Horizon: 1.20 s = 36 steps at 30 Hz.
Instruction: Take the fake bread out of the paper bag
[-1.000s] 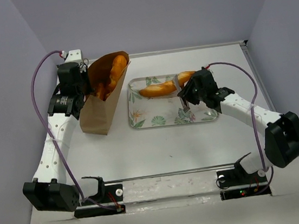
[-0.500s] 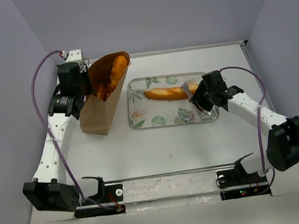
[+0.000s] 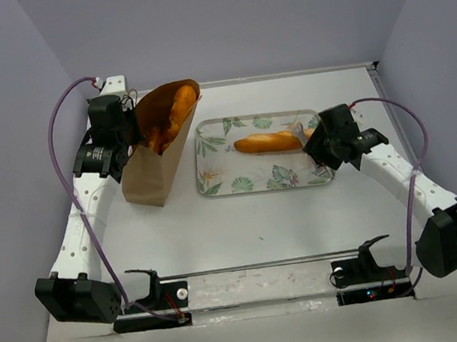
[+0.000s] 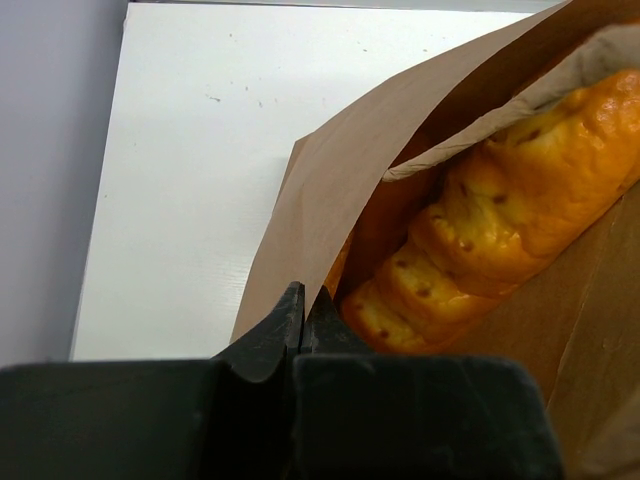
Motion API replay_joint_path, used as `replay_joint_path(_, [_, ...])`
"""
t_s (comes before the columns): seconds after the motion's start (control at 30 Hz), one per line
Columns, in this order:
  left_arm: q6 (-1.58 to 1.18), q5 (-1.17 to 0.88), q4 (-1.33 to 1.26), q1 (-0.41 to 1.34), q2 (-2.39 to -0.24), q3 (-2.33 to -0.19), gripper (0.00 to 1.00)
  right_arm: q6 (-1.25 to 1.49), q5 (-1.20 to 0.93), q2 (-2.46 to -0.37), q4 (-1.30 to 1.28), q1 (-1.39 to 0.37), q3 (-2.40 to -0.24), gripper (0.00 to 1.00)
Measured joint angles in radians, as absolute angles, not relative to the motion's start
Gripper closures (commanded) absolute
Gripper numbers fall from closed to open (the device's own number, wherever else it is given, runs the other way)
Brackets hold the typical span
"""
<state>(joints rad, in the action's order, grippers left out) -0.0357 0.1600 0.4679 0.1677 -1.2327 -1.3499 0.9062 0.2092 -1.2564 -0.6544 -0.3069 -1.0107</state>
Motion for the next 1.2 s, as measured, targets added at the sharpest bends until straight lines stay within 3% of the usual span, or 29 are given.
replay_joint_path(0.43, [-0.036,0.158,0.468,0.168,-1.233,-1.35,1.0,0.841,0.031,-1.391,-0.66,-0.307,-1.142,0.34])
replay_joint_path(0.73, [-0.035,0.153,0.469,0.168,-1.233,-1.353,1.0,0.76,-0.147,-1.385,-0.718,-0.307,-1.205,0.41])
replay_joint_path(1.07, [-0.017,0.06,0.467,0.18,-1.233,-1.358,1.0,0.546,-0.337,-1.416,-0.788,-0.316,-1.734,0.45])
replay_joint_path(1.2, [-0.012,0.057,0.457,0.22,-1.233,-1.352,1.0,0.511,-0.389,-1.416,-0.786,-0.316,-1.819,0.46])
